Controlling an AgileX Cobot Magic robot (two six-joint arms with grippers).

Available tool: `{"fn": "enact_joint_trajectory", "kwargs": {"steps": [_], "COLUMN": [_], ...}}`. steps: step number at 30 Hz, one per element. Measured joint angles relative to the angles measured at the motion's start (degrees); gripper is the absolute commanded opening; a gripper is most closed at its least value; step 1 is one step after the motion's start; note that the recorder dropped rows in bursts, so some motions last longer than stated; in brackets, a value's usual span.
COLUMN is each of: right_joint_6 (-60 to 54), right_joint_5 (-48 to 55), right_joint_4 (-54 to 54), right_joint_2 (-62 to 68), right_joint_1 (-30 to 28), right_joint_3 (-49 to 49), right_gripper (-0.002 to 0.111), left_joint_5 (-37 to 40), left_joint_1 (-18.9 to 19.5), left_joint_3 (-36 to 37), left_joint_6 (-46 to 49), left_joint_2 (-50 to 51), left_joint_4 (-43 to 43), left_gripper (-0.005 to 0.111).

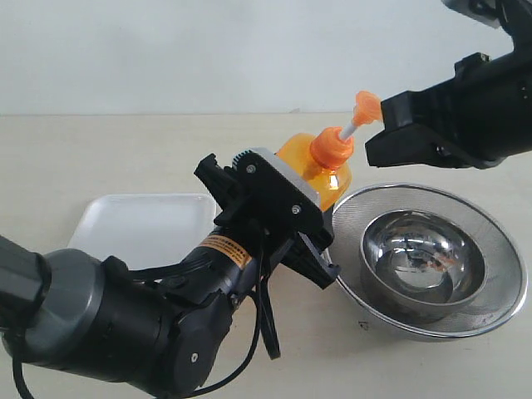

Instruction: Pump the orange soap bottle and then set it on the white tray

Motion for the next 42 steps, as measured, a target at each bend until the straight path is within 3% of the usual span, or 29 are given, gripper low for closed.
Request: {"fn": "enact_joint_trajectory", "kwargs": {"steps": [5, 13, 32, 42], "right_joint_6": [0.38, 2.54, 4.75, 6.24], "right_joint_5": [1.02, 2.36, 1.53, 9.5], "right_joint_4": [-0.06, 1.1, -6.25, -8.24], "right_joint_2": [-0.25, -12.35, -0.97, -2.0], "right_joint_1": [0.0, 0.0, 0.0, 0.0], "right_joint_3": [-0.23, -7.61, -7.77, -7.77], "right_gripper": [0.0, 0.0, 0.0, 0.0], "left_joint_5": [0.0, 1.38, 1.72, 1.83], "left_joint_1": [0.0, 0.0, 0.0, 0.0], "left_joint_3": [0.0, 0.0, 0.0, 0.0], "left_joint_6": [0.0, 3.01, 3.88, 3.88], "left_joint_2": [0.0, -0.36, -0.36, -0.36], "left_joint_4": [0.0, 0.0, 0.14, 0.14], "left_gripper": [0.005, 0.005, 0.005, 0.005]}}
